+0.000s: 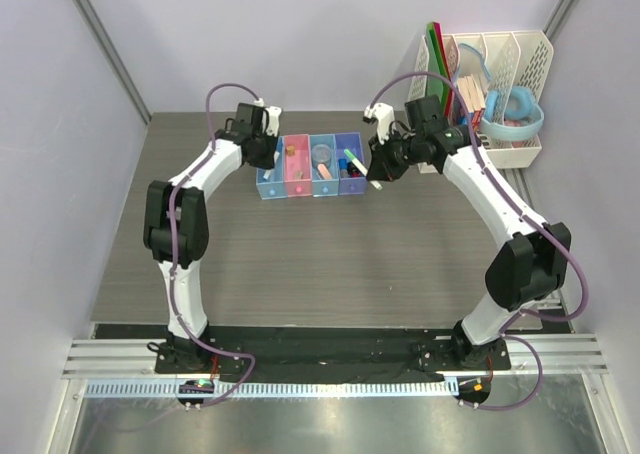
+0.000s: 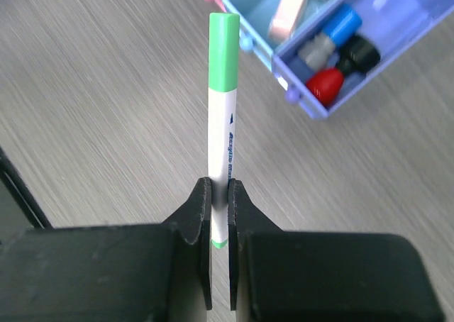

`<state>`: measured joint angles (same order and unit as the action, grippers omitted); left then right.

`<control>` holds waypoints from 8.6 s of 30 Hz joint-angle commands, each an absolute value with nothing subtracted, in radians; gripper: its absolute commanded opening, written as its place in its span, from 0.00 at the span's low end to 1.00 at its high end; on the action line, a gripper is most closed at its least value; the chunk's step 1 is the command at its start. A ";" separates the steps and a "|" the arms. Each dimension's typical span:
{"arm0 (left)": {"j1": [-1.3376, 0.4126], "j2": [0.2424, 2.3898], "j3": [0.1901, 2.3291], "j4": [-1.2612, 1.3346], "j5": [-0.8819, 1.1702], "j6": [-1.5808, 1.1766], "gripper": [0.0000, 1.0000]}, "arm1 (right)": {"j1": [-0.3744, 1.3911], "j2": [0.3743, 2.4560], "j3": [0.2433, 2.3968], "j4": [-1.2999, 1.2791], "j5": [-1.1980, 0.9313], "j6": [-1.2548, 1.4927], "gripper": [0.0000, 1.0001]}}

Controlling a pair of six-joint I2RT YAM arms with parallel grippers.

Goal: Sort the stationery into containers
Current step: Pick up the pen from the storage box, then place the pen in the storage box, then move the storage box to the center of the board, then reset both arms

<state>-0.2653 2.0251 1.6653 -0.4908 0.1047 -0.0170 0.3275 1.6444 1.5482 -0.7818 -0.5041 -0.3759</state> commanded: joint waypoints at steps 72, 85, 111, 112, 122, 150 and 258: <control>-0.112 0.773 0.857 -0.687 0.115 0.149 1.00 | 0.552 2.663 2.424 -0.061 -0.736 0.216 0.40; -0.112 0.802 0.865 -0.673 0.115 0.176 1.00 | 0.545 2.461 2.379 -0.294 -0.632 0.033 0.50; -0.276 1.855 1.612 -0.506 0.150 0.060 1.00 | 0.417 2.149 1.986 -0.623 -0.271 -0.130 0.50; -0.282 1.883 1.632 -0.511 0.144 0.052 1.00 | 0.419 2.158 1.991 -0.623 -0.278 -0.126 0.50; -0.347 2.033 1.721 -0.531 0.100 0.049 1.00 | 0.431 2.235 1.976 -0.621 -0.287 -0.146 0.50; -0.391 1.931 1.471 -0.517 0.166 0.048 0.92 | 0.476 2.066 1.616 -0.537 -0.272 -0.150 0.47; 0.541 0.876 0.703 -0.353 0.776 0.112 1.00 | -0.457 0.908 0.822 -0.500 -0.933 -0.425 1.00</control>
<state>0.5369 0.8761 0.7097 -0.3927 0.7418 0.1146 -0.4538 0.9569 0.8303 -0.5415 -0.8795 -0.4309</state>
